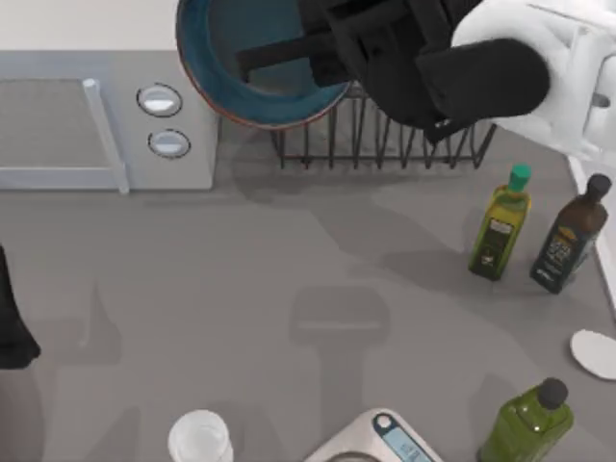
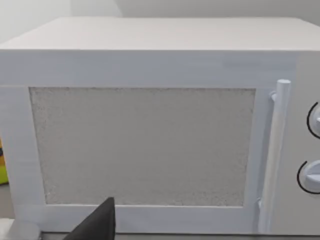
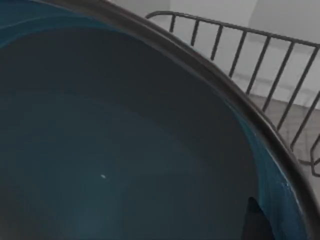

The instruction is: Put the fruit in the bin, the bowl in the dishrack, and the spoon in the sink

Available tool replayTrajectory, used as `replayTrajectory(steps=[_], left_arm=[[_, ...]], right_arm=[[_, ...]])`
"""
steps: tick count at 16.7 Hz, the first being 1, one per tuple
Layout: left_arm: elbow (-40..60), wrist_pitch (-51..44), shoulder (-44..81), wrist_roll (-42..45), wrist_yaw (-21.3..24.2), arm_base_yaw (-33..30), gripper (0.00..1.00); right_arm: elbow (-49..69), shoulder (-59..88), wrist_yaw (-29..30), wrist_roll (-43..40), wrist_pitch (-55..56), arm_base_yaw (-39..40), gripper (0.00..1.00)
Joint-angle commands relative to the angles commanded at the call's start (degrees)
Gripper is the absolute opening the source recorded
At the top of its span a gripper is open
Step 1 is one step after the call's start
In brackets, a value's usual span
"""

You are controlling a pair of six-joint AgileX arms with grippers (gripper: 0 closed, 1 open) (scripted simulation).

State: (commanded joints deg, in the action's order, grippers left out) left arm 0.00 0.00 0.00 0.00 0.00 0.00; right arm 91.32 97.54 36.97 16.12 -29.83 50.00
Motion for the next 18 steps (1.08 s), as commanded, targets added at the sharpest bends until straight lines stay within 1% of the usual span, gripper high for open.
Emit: replayTrajectory(steps=[4, 6, 8, 10, 15, 18], left_arm=[[0.0, 0.0, 0.0, 0.0, 0.0, 0.0, 1.00], [0.0, 0.0, 0.0, 0.0, 0.0, 0.0, 1.00], [0.0, 0.0, 0.0, 0.0, 0.0, 0.0, 1.00], [0.0, 0.0, 0.0, 0.0, 0.0, 0.0, 1.00], [0.0, 0.0, 0.0, 0.0, 0.0, 0.0, 1.00], [0.0, 0.0, 0.0, 0.0, 0.0, 0.0, 1.00]], right_arm=[[-5.1, -8.6, 14.1, -8.3, 17.7, 5.5, 0.00], [-7.1, -11.9, 19.3, -11.5, 23.7, 7.6, 0.00], [-8.5, -14.2, 22.7, -13.6, 27.4, 9.0, 0.00], [-9.0, -15.0, 23.8, -14.3, 28.5, 9.5, 0.00], [-8.7, -14.7, 23.6, -14.2, 28.5, 9.0, 0.00], [-9.3, -10.8, 20.4, -14.3, 32.3, 5.8, 0.00]])
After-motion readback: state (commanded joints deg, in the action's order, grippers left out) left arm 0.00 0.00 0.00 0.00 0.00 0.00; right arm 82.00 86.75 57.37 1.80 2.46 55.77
